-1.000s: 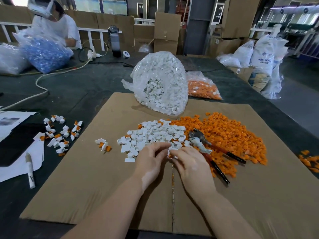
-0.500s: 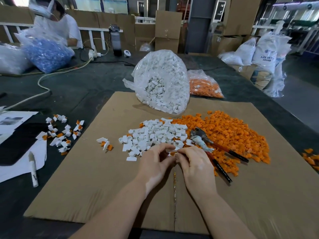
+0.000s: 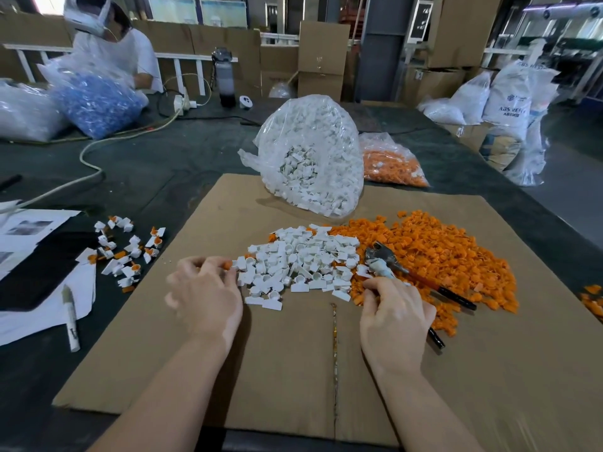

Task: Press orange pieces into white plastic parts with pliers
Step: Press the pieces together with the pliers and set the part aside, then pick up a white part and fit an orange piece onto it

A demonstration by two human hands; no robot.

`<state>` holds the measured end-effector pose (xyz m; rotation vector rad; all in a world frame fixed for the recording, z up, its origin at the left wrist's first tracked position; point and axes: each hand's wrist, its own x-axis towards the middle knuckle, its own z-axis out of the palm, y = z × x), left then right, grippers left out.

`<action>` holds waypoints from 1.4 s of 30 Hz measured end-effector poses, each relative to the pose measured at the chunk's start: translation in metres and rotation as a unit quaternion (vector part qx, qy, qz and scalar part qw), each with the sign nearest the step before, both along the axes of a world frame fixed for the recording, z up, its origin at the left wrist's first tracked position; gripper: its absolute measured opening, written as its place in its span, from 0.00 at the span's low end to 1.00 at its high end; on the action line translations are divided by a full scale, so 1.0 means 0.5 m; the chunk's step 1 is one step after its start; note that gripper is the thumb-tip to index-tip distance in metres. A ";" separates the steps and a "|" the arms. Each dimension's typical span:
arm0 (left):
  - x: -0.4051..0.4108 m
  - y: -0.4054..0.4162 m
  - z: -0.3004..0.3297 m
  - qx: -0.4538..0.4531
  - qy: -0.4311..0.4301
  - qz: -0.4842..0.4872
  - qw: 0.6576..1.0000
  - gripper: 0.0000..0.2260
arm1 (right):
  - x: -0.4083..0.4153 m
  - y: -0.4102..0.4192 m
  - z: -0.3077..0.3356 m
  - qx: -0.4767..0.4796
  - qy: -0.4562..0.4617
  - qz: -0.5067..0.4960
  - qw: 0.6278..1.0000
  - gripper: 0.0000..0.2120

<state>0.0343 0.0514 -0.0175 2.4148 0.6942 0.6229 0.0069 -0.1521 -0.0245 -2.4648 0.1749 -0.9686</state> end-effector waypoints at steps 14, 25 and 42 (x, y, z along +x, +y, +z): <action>-0.003 -0.066 0.000 0.033 -0.069 -0.180 0.981 0.05 | 0.003 0.003 -0.010 -0.115 0.051 -0.036 0.991 0.09; 0.009 -0.116 -0.011 0.110 0.000 -0.228 0.967 0.08 | 0.006 0.002 -0.015 -0.079 0.071 0.003 0.994 0.08; -0.012 -0.168 -0.004 -0.127 -0.080 -0.386 0.910 0.05 | 0.004 0.000 -0.006 -0.016 0.031 0.028 0.999 0.08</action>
